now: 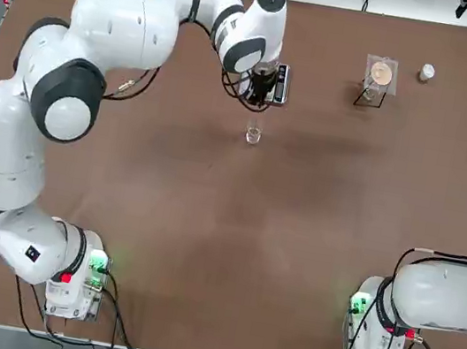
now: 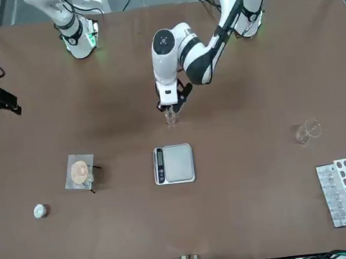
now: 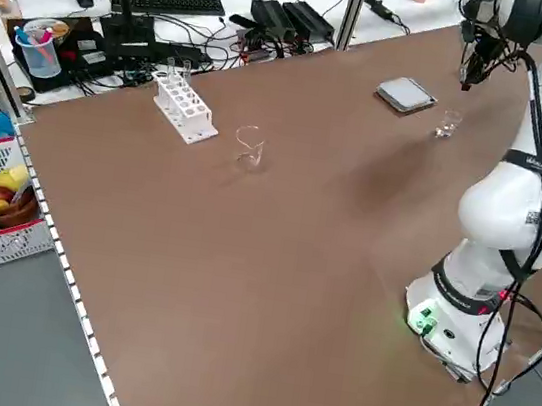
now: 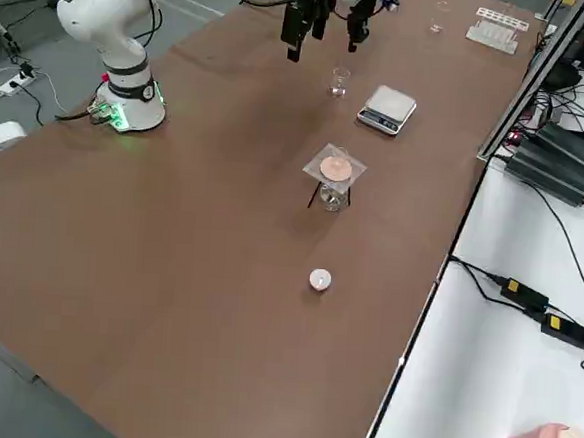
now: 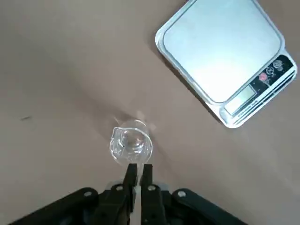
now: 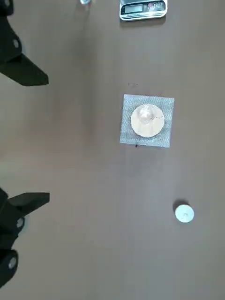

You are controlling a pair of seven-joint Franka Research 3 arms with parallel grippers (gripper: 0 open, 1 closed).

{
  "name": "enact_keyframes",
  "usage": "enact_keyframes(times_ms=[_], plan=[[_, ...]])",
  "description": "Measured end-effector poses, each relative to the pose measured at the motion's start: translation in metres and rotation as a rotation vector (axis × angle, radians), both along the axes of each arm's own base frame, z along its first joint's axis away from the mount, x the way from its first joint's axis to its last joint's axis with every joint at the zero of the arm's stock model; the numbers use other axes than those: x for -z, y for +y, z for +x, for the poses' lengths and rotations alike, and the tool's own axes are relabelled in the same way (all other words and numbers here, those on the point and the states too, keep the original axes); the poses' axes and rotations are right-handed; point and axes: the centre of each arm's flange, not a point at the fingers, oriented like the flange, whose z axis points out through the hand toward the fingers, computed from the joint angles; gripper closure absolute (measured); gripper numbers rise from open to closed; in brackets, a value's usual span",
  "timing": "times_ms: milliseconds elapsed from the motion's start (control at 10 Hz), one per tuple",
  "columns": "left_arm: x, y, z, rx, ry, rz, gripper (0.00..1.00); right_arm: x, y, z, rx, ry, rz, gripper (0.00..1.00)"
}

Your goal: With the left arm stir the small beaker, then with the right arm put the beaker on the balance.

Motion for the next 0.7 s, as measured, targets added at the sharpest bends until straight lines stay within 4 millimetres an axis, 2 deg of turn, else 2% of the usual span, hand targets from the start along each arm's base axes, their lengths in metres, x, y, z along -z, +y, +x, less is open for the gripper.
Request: enact_keyframes(times_ms=[500, 700], plan=[[-0.029, 0.007, -0.001, 0.011, 0.045, 0.083, 0.92, 0.0, 0.0, 0.0, -0.002, 0.0, 0.0, 0.0], [-0.048, 0.019, 0.011, 0.042, 0.08, 0.051, 0.92, 0.0, 0.0, 0.0, -0.002, 0.0, 0.0, 0.0]])
